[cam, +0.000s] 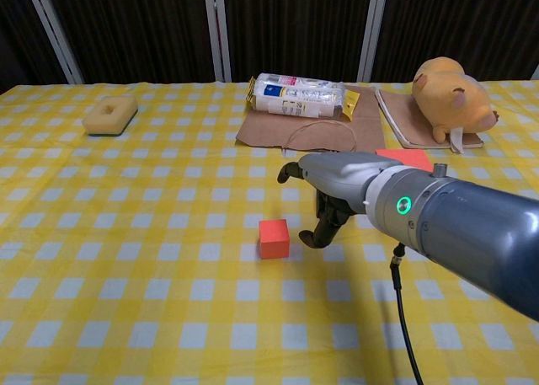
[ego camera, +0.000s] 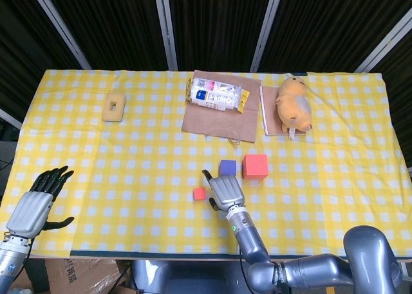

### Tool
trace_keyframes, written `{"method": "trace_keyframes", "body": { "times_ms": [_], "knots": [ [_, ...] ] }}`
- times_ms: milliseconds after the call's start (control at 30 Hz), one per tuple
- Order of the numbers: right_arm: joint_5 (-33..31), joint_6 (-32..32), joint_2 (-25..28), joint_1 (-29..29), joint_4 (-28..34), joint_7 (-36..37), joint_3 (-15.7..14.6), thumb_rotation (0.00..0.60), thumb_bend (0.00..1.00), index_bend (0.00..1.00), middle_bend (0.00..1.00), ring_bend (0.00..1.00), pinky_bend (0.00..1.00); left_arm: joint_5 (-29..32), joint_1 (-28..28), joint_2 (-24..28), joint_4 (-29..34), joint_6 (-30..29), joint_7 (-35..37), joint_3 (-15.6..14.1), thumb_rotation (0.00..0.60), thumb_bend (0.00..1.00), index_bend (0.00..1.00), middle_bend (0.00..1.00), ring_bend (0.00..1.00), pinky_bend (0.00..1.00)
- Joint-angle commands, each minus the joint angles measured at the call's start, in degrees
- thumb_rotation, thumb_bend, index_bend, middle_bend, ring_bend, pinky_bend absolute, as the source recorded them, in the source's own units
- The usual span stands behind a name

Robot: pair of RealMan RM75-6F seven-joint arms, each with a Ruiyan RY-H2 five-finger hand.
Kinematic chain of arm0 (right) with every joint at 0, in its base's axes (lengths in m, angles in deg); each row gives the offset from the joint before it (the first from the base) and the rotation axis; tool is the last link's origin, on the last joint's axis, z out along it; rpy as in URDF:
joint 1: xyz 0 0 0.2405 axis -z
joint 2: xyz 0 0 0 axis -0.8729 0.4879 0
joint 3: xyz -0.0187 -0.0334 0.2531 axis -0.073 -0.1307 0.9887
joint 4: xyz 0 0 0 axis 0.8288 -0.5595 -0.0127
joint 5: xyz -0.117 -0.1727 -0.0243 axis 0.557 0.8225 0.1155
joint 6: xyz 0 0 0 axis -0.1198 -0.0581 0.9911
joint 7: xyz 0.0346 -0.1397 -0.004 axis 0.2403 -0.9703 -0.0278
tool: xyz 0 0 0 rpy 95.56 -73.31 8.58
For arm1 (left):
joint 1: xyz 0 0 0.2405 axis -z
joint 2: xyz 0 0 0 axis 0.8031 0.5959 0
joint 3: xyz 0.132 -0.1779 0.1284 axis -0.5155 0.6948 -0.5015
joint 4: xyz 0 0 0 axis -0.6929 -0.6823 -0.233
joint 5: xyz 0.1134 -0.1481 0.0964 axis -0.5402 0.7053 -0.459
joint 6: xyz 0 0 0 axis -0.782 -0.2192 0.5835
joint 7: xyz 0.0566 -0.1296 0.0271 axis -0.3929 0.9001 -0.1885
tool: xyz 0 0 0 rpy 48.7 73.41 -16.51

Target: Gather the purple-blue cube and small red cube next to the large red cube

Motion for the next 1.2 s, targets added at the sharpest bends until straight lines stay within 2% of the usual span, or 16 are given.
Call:
{"method": "trace_keyframes", "body": {
  "times_ms": [33,367,1200],
  "knots": [
    [-0.38,-0.03,-0.38,-0.19,-0.58,-0.22,-0.2,0.6,0.47,0.13,1.0,1.0,1.0,0.05,-0.02,0.02,0.02,0.0,0.04,0.0,0.6,0.02,0.0,0.0,0.0,0.0],
    [-2.19,0.84,-0.83,-0.29,-3.83,-1.67,-0.86,0.6,0.47,0.13,1.0,1.0,1.0,0.18,0.04,0.14,0.17,0.22,0.47,-0.04,0.6,0.02,0.0,0.0,0.0,0.0],
    [-6.14,4.7,-0.57,0.17,-4.19,-5.73,-0.45,0.6,0.47,0.13,1.0,1.0,1.0,0.05,0.0,0.22,0.3,0.15,0.73,-0.14,0.6,0.02,0.0,0.0,0.0,0.0]
  ]
}}
